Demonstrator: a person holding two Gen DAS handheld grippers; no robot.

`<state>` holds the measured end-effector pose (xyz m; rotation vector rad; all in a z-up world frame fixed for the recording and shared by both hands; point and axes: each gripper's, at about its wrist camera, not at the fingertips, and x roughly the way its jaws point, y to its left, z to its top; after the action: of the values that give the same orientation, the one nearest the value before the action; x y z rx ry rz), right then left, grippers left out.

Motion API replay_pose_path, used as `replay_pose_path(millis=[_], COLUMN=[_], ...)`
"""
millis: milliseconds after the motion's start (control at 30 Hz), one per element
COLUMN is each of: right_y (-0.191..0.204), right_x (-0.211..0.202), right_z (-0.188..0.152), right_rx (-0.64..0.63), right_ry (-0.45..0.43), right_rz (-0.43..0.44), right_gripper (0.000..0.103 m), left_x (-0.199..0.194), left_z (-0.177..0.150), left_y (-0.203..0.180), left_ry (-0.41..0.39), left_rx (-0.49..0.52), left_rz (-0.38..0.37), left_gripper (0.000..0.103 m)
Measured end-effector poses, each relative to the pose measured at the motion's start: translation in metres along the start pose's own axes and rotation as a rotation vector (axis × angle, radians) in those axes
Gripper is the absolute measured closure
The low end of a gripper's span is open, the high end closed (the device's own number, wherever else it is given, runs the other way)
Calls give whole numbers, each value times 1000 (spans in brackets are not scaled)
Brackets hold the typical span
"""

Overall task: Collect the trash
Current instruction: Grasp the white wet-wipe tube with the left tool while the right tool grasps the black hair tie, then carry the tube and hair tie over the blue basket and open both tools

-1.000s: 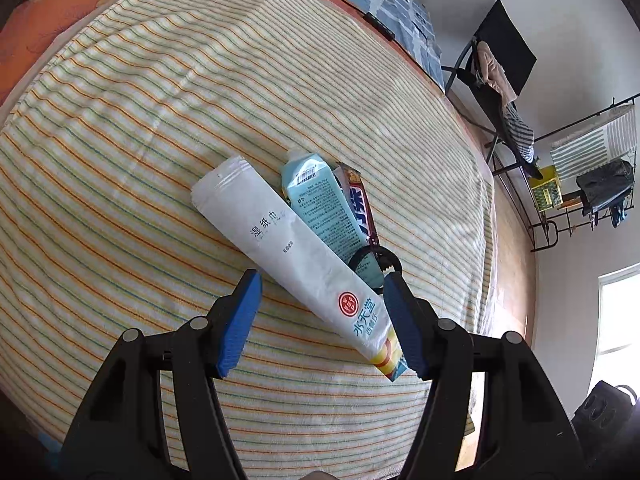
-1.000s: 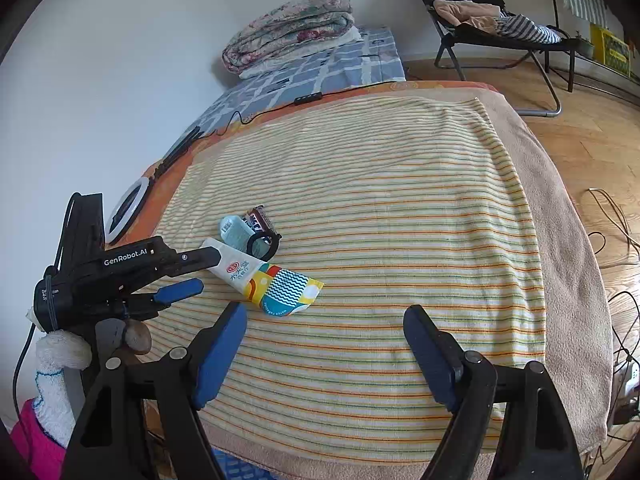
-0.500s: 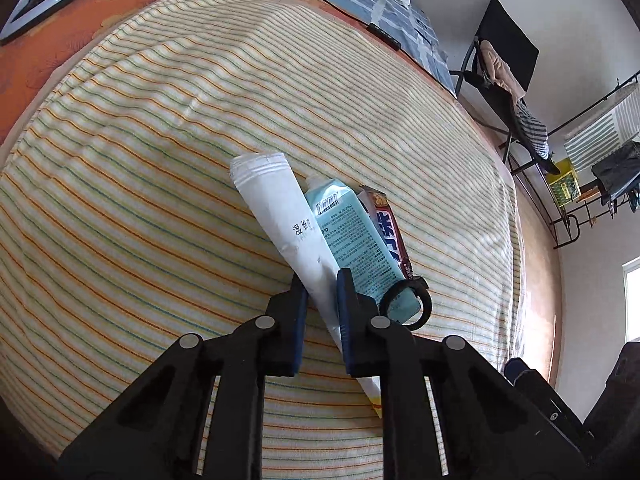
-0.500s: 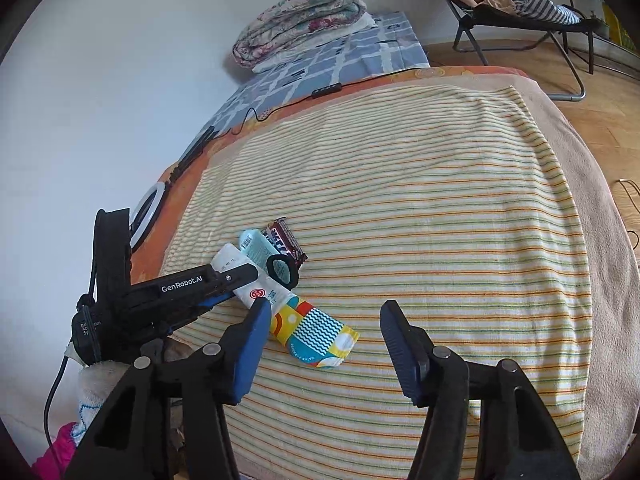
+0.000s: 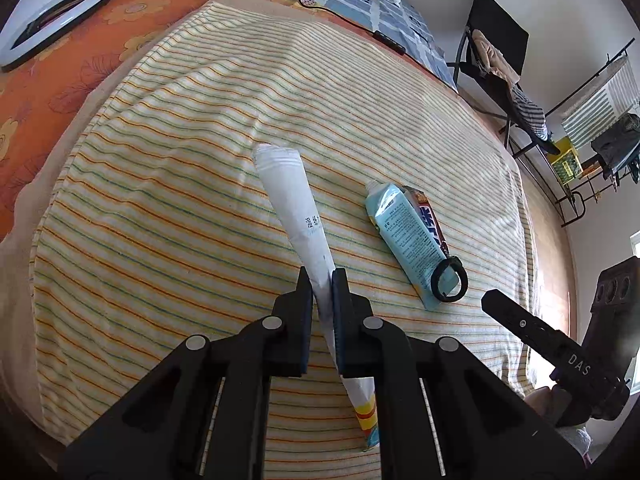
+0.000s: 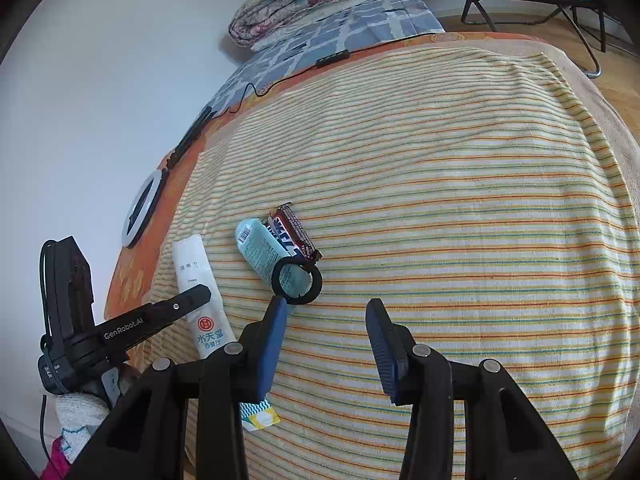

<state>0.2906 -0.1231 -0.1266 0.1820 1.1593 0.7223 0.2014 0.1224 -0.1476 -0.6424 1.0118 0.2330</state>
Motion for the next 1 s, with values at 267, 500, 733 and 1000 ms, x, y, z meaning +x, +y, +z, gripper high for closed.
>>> replay_pose_path(millis=[267, 500, 733, 1000], right_y=[-2, -10, -5, 21], right_x=[27, 34, 9, -27], right_z=[7, 8, 11, -1], right_rx=[51, 116, 92, -11], right_ry=[20, 26, -30, -88], right_rz=[23, 75, 42, -44], right_gripper=[66, 98, 98, 98], left_x=[-1, -5, -21, -56], left_z=[-4, -8, -19, -43], left_y=[-2, -2, -4, -8], left_ry=[3, 3, -4, -25], left_rx=[17, 30, 54, 97], left_rz=[2, -6, -28, -57], left_gripper=[96, 96, 98, 99])
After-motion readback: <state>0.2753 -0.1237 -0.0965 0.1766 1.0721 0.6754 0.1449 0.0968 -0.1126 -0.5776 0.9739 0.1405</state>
